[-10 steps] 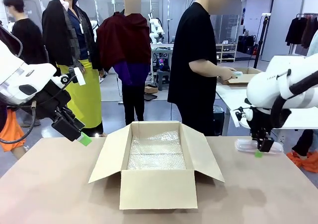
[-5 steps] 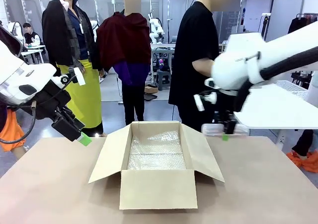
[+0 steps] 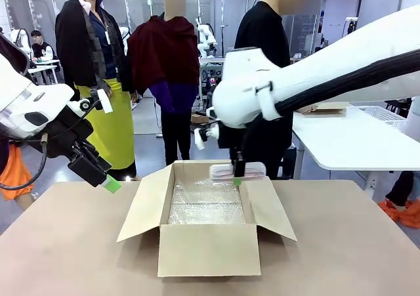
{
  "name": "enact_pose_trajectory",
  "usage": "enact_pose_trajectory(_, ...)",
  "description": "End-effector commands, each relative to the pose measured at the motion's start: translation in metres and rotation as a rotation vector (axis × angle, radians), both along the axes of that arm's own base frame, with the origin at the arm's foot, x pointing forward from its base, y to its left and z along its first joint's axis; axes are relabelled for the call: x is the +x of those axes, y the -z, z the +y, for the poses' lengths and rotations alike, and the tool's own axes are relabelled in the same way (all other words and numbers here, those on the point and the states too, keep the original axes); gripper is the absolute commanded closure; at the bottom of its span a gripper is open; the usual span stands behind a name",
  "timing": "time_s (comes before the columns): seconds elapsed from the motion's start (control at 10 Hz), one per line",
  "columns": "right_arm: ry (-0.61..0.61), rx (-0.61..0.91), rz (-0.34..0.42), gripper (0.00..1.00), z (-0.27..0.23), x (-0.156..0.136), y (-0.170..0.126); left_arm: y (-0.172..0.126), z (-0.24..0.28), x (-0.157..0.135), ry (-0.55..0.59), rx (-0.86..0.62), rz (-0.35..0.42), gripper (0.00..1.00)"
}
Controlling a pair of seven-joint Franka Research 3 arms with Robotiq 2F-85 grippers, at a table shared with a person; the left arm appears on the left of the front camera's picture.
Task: Pack the glasses set securely to prepare it for shipping.
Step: Place the Glasses case inside the Package Box.
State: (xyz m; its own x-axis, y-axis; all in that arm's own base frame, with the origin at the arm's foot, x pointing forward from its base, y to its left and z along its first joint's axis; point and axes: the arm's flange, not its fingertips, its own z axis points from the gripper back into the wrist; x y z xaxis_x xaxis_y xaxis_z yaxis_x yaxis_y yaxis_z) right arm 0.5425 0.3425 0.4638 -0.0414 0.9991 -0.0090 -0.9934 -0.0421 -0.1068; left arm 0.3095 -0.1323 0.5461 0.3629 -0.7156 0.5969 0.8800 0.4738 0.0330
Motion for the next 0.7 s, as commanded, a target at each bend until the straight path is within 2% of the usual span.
enact_pose_trajectory(0.0, 0.003, -0.063, -0.009, 0.58, 0.03, 0.019, 0.012, -0.001, 0.001, -0.002, -0.01, -0.001, 0.018, 0.0)
enact_pose_trajectory(0.3, -0.062, -0.039, 0.007, 0.58, 0.071, 0.049, 0.057, -0.001, 0.001, -0.002, -0.01, -0.001, 0.018, 0.0)
enact_pose_trajectory(0.6, -0.061, -0.041, 0.027, 0.58, 0.08, 0.082, 0.108, -0.001, 0.001, -0.002, -0.01, -0.001, 0.018, 0.0)
